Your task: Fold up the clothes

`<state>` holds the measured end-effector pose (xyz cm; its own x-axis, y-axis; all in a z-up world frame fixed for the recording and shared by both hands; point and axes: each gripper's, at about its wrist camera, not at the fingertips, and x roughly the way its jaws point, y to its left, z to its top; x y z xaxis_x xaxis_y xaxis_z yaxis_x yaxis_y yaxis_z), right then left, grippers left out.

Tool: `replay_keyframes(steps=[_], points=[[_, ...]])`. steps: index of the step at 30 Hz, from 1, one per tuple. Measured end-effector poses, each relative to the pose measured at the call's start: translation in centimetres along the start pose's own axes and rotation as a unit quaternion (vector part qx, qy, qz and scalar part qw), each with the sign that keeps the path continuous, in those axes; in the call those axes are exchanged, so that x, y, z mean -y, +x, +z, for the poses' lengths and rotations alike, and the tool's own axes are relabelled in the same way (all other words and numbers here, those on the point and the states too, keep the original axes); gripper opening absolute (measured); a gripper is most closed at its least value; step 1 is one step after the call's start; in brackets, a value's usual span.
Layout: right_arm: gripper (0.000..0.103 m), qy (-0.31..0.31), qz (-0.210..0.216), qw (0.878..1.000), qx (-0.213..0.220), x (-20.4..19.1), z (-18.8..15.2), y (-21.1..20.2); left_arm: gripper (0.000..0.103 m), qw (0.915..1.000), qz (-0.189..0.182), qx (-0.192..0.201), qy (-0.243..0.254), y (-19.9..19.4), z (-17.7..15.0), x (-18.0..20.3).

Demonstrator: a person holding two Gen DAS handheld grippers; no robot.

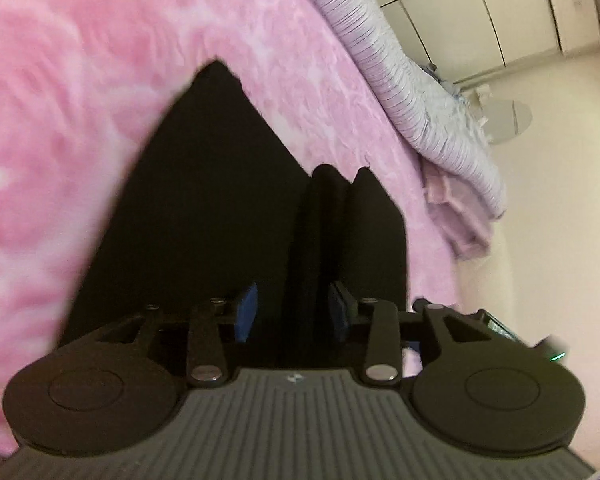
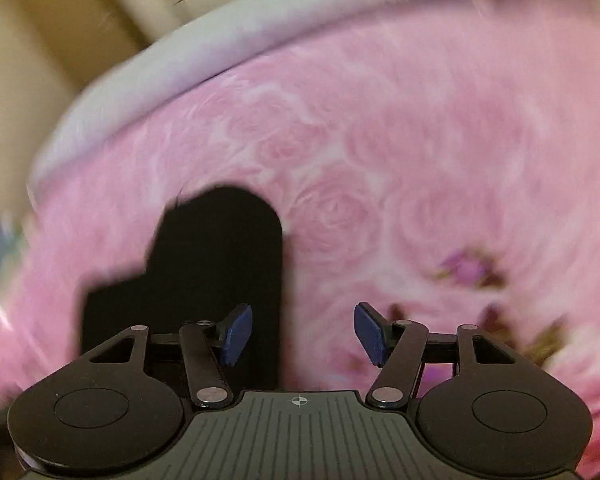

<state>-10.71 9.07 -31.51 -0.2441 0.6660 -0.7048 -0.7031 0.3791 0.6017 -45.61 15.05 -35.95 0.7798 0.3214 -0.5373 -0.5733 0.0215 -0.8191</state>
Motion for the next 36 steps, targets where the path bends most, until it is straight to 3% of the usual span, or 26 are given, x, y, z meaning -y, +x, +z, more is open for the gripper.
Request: replay_keyframes(steps=[3,5,10,12,13,15,21,27,31,36], points=[[0.061,0.148,0.106,0.982,-0.041,3.2,2.1,1.8,0.036,0.9992,-0.027,-0.011,-0.028,1.9,0.9,-0.5],[0.061,0.158,0.124,0.978,-0.057,3.5,2.7,2.6,0.039,0.9979,-0.049,-0.016,-0.039,2.7,1.1,-0.6],[0.061,0.09,0.112,0.987,-0.068,2.0,2.6,2.9,0.042,0.9948,-0.09,-0.028,-0.039,4.2,1.3,-0.7],[0.061,0.071,0.106,0.989,-0.071,1.4,2.3,2.5,0.038,0.9958,-0.084,-0.036,-0.013,4.7,1.2,-0.2],[0.061,0.063,0.103,0.99,-0.072,1.0,2.0,2.5,0.03,0.996,-0.081,-0.039,0.003,4.7,1.1,0.2],[0.06,0.044,0.096,0.992,-0.073,0.3,1.6,2.8,0.015,0.9962,-0.075,-0.032,0.03,4.2,0.9,0.8],[0.058,-0.061,0.061,0.994,-0.071,-4.6,0.1,2.8,0.013,0.9924,-0.065,0.036,0.098,-1.3,1.1,2.2],[0.055,-0.151,0.041,0.984,-0.09,-10.2,-2.4,4.9,0.013,0.9959,-0.013,0.06,0.067,-4.1,2.4,-1.2],[0.054,-0.19,0.026,0.976,-0.1,-11.8,-4.5,6.3,0.016,0.9983,-0.011,0.048,0.031,-3.6,2.2,-3.4],[0.054,-0.22,0.007,0.972,-0.085,-12.4,-5.8,6.2,0.016,0.9982,-0.013,0.052,0.028,-3.7,2.0,-3.9]])
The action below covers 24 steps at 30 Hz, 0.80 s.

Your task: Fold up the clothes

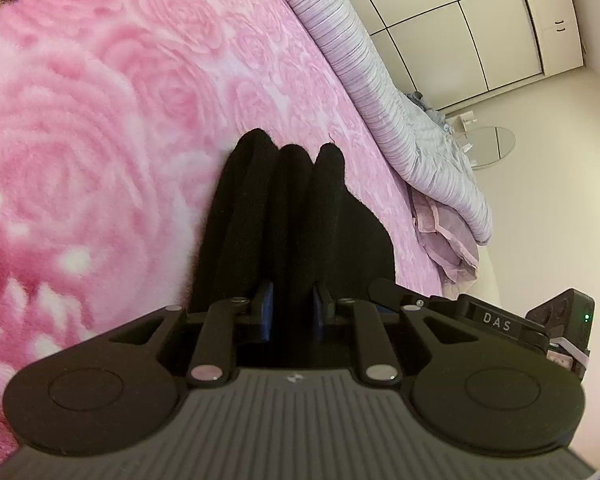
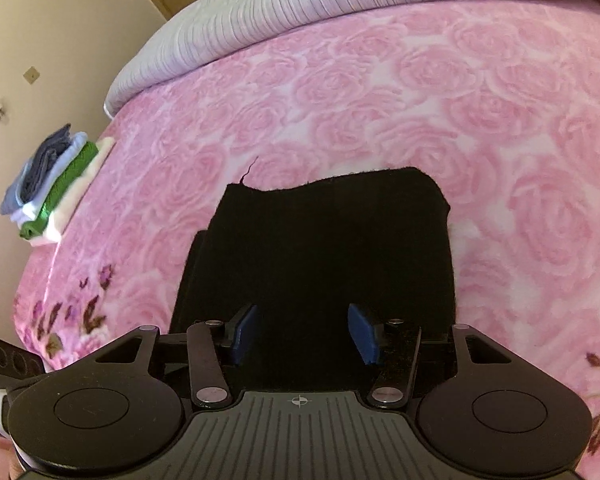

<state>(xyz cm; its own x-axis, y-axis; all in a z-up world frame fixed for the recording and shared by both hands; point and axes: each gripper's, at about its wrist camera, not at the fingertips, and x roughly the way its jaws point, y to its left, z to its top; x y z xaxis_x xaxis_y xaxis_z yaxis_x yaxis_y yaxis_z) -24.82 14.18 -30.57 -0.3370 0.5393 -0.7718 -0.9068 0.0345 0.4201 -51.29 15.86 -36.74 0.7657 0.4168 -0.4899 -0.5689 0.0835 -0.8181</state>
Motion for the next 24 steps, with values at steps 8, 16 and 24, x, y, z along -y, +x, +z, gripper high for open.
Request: replay_keyframes(steps=[8,16,24], points=[[0.054,-0.007,-0.011,0.999,0.029,0.7,0.2,-2.1,0.017,1.0,0.001,-0.004,-0.001,-0.3,0.1,-0.3],[0.054,0.115,-0.002,0.993,0.031,8.1,0.1,-2.8,0.014,0.9997,0.003,-0.003,0.025,-0.3,-0.1,0.4],[0.05,0.093,0.045,0.995,0.014,6.0,-0.7,-1.7,0.011,0.9948,0.004,0.051,0.088,-4.2,0.1,2.4]])
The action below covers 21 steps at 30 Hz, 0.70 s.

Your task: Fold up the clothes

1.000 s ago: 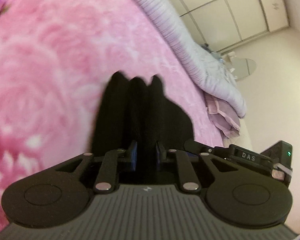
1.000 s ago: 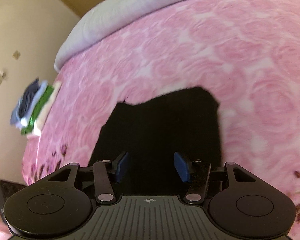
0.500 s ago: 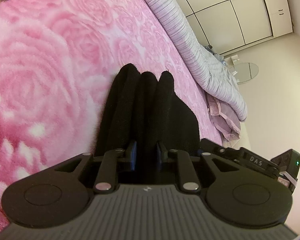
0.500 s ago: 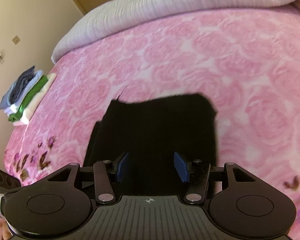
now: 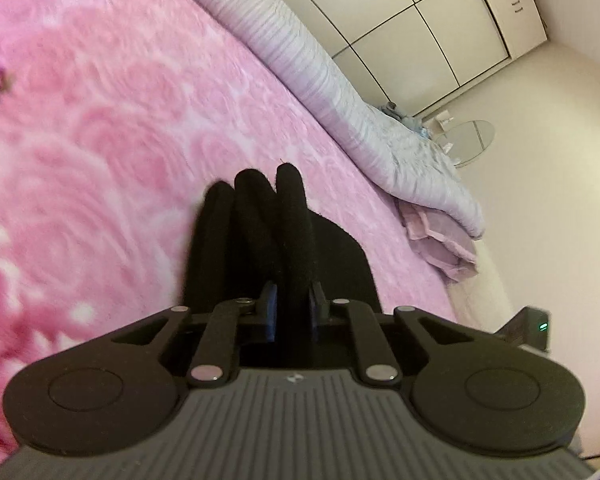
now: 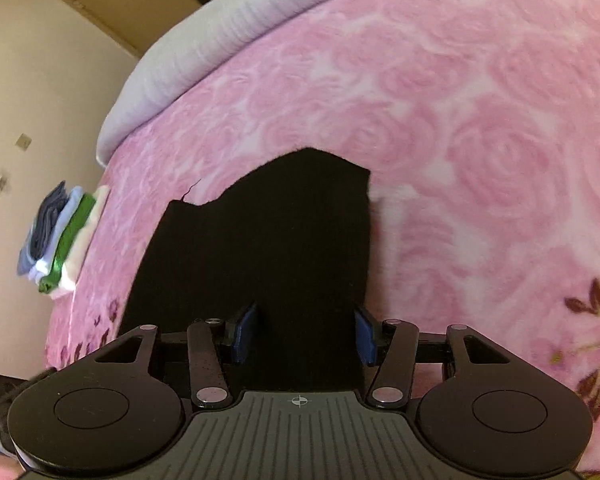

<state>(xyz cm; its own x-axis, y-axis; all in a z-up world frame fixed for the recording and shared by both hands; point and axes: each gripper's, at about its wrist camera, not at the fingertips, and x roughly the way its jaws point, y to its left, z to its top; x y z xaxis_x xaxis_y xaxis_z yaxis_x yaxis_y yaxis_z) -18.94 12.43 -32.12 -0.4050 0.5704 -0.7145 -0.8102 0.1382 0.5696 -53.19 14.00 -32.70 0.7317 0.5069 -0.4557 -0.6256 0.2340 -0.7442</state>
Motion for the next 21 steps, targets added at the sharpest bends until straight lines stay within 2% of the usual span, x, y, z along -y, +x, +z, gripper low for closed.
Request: replay_keyframes(steps=[5,10,21], points=[[0.049,-0.047,-0.028,0.998,0.005,-2.4,-0.9,0.5,0.011,0.9994,0.005,-0.02,-0.028,0.5,-0.3,-2.0],[0.049,-0.082,-0.054,0.995,0.013,-3.5,-2.3,1.0,0.012,0.999,0.002,-0.017,-0.042,0.8,-1.0,-3.3],[0.049,-0.096,-0.07,0.993,0.013,-4.0,-2.6,1.2,0.012,0.9992,0.01,-0.019,-0.032,0.7,-0.8,-2.9]])
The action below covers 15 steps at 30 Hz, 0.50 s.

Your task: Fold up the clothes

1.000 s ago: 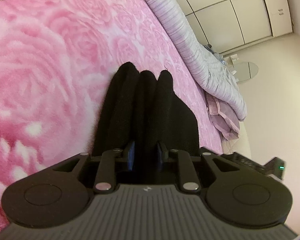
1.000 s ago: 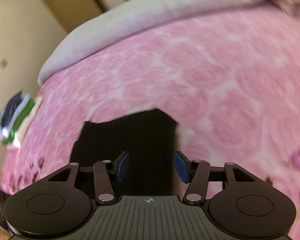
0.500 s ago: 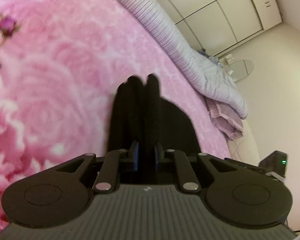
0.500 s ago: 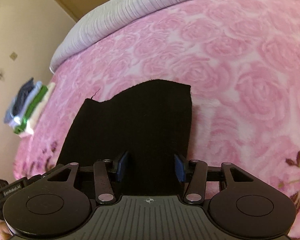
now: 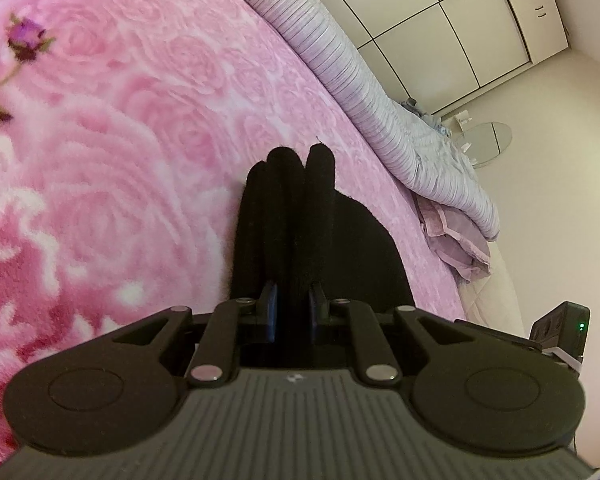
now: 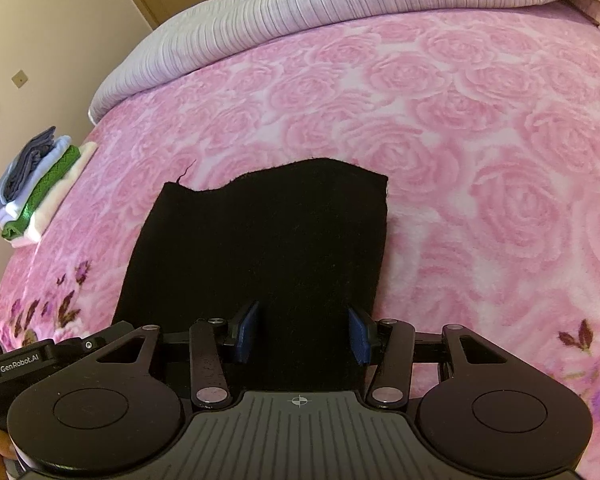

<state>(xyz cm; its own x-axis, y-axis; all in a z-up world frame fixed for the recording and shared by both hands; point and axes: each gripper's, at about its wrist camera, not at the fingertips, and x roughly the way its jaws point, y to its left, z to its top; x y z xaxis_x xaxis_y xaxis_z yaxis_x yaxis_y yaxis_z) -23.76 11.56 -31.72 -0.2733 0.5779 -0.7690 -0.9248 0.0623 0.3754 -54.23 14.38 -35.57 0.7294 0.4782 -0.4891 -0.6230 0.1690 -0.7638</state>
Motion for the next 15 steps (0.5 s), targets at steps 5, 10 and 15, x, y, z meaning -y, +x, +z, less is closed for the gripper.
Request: replay_keyframes(steps=[5,10,15], points=[[0.049,-0.008,-0.002,1.0,0.004,-0.3,-0.1,-0.1,0.012,1.0,0.003,-0.001,0.008,0.0,0.1,-0.1],[0.049,-0.035,-0.023,0.999,0.025,-1.4,-1.1,0.0,0.012,0.9997,0.012,0.006,0.019,-0.1,-0.1,-0.1],[0.054,-0.072,-0.043,0.996,0.041,-2.4,-2.1,0.5,0.017,0.9994,0.027,0.008,0.022,-0.5,-0.2,0.2]])
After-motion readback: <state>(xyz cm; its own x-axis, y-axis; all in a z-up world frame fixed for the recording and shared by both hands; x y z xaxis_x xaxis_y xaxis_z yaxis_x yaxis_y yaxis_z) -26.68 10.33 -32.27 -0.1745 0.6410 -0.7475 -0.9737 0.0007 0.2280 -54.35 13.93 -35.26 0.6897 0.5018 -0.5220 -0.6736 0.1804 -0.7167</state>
